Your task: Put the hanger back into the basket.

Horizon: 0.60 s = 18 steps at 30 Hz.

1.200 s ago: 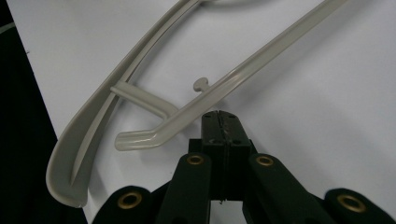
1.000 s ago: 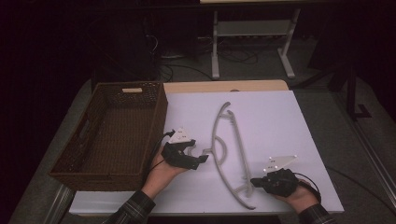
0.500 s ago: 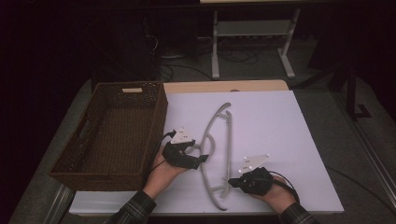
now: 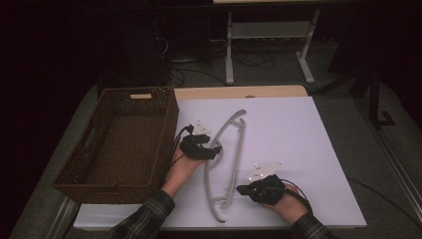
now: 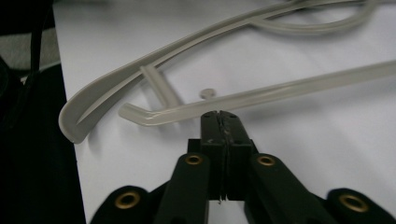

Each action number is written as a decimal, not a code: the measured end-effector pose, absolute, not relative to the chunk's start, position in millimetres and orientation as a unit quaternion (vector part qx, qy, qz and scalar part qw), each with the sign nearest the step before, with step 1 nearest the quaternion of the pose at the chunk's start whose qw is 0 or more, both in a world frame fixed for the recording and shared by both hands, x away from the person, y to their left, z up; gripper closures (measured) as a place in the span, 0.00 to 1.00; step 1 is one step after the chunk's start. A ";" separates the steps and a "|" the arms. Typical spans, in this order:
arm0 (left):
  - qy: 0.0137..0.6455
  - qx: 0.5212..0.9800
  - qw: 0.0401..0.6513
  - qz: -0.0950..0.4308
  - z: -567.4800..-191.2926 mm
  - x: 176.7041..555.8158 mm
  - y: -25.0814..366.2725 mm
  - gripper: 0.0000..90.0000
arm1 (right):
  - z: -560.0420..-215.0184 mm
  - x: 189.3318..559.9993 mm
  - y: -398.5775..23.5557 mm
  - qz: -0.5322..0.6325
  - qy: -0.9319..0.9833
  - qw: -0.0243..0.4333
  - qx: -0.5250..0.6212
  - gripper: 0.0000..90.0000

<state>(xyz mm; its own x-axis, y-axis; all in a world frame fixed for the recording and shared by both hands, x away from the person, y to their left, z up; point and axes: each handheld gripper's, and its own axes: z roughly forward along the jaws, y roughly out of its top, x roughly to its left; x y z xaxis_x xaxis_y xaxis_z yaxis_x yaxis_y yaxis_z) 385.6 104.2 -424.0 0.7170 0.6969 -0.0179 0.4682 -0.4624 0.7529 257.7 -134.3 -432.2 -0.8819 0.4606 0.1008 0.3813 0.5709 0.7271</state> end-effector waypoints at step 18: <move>0.380 0.852 0.337 0.127 -449.1 449.8 82.3 0.82 | -419.5 256.7 -176.3 0.423 0.854 0.085 0.289 0.46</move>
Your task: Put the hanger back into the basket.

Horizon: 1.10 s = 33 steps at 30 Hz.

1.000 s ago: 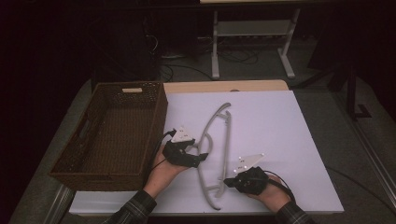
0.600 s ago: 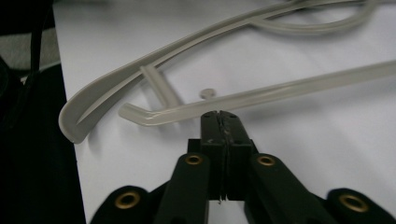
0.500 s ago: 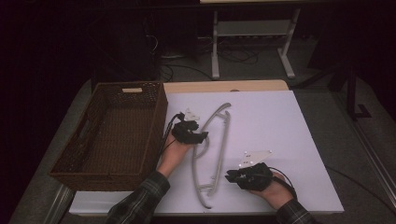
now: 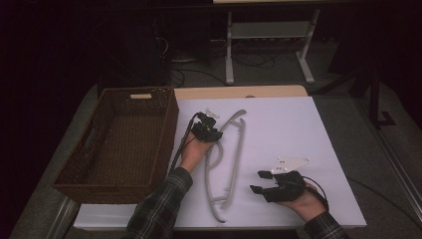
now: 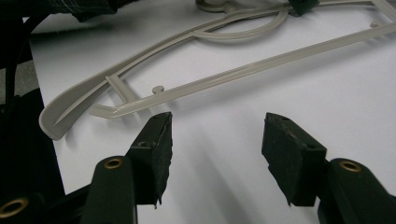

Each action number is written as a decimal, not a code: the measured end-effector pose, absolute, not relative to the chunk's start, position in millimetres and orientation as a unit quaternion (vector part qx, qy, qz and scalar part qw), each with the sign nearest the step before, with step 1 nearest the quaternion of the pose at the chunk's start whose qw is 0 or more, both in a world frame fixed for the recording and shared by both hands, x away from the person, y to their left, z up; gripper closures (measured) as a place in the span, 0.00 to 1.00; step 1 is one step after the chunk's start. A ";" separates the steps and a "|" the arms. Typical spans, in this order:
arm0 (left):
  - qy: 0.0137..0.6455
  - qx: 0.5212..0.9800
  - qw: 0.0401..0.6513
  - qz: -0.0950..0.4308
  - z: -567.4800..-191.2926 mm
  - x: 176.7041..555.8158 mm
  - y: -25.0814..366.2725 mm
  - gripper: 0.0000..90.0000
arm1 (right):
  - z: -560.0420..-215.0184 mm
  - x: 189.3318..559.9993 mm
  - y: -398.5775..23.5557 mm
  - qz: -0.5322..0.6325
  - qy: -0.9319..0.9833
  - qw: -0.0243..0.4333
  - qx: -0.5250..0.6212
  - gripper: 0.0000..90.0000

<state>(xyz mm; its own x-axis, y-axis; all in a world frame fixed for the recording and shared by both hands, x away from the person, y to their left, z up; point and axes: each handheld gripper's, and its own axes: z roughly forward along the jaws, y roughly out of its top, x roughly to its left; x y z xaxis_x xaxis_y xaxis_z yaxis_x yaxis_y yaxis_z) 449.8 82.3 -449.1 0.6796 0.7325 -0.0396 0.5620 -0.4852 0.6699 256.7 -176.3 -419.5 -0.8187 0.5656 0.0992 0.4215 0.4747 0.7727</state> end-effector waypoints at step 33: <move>0.310 0.853 0.416 0.056 -415.4 424.5 26.4 0.54 | -415.4 258.2 -189.8 0.432 0.843 0.100 0.306 0.50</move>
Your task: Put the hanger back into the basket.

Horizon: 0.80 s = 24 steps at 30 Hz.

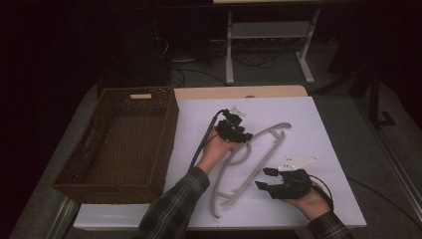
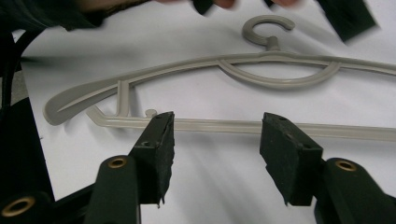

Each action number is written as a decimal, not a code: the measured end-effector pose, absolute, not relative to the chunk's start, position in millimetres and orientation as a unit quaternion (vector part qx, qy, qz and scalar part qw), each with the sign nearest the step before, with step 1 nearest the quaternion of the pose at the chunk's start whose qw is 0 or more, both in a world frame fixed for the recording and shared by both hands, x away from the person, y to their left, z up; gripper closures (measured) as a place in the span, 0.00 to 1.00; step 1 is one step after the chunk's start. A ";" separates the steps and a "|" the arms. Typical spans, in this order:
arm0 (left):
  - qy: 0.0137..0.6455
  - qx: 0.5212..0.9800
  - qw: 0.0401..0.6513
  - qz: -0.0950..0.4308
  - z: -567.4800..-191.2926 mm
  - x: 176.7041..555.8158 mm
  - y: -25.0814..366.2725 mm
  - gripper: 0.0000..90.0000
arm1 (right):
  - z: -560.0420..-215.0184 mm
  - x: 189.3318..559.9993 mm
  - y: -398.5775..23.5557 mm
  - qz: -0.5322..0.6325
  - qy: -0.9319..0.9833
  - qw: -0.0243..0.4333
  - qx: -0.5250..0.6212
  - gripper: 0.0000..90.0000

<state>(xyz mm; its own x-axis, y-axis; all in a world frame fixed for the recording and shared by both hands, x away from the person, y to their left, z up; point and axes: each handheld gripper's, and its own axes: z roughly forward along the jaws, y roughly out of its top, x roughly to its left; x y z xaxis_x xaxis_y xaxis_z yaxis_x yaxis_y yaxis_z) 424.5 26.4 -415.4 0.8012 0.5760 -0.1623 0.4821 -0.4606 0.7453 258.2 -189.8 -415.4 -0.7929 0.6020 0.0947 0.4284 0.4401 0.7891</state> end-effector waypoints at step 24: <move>0.293 0.843 0.446 0.076 -414.8 299.8 134.0 0.21 | -419.8 276.6 -184.8 0.422 0.839 0.121 0.323 0.99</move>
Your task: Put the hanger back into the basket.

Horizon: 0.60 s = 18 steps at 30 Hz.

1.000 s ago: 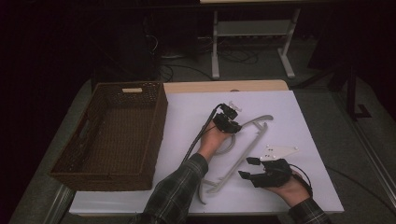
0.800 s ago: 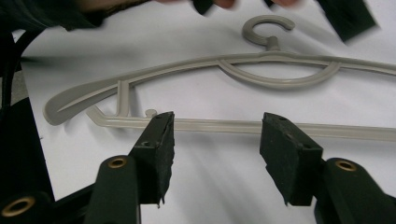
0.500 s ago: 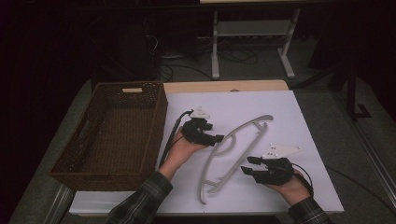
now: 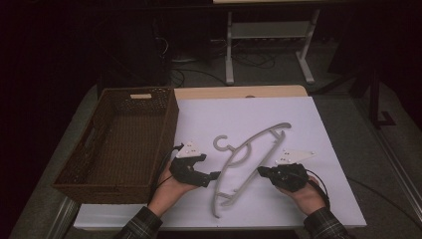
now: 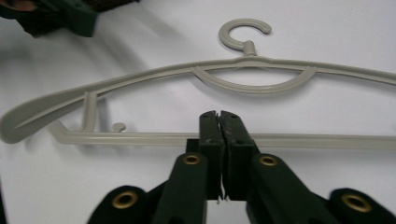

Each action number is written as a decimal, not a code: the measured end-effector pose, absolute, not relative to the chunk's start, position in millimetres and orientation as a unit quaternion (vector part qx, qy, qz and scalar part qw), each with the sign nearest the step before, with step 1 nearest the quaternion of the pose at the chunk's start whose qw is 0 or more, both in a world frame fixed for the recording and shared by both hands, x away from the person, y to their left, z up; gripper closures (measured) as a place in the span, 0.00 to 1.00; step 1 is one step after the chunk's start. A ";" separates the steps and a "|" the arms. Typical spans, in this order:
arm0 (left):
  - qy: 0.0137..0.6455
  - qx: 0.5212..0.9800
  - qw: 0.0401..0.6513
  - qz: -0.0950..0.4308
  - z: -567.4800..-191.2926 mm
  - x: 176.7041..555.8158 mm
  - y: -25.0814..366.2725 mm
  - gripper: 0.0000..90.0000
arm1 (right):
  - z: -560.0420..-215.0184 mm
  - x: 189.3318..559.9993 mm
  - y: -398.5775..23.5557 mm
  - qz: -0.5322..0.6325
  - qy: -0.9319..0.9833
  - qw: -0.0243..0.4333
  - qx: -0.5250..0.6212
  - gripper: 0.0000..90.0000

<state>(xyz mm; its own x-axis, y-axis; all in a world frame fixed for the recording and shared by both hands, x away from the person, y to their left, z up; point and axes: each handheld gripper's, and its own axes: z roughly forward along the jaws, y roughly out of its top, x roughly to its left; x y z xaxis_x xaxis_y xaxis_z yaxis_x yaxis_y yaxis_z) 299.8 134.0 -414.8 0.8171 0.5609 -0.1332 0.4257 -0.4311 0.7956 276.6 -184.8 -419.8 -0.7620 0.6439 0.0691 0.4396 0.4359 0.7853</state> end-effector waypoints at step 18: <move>0.297 0.840 0.447 0.079 -416.6 301.0 135.4 0.20 | -440.6 308.3 -179.3 0.388 0.850 0.116 0.337 0.99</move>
<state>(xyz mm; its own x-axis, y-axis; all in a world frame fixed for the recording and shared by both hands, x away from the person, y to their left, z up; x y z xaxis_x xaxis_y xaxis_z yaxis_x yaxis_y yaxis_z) 301.0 135.4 -416.6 0.8116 0.5692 -0.1318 0.4277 -0.4250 0.7978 308.3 -179.3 -440.6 -0.7459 0.6630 0.0640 0.4828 0.4720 0.7376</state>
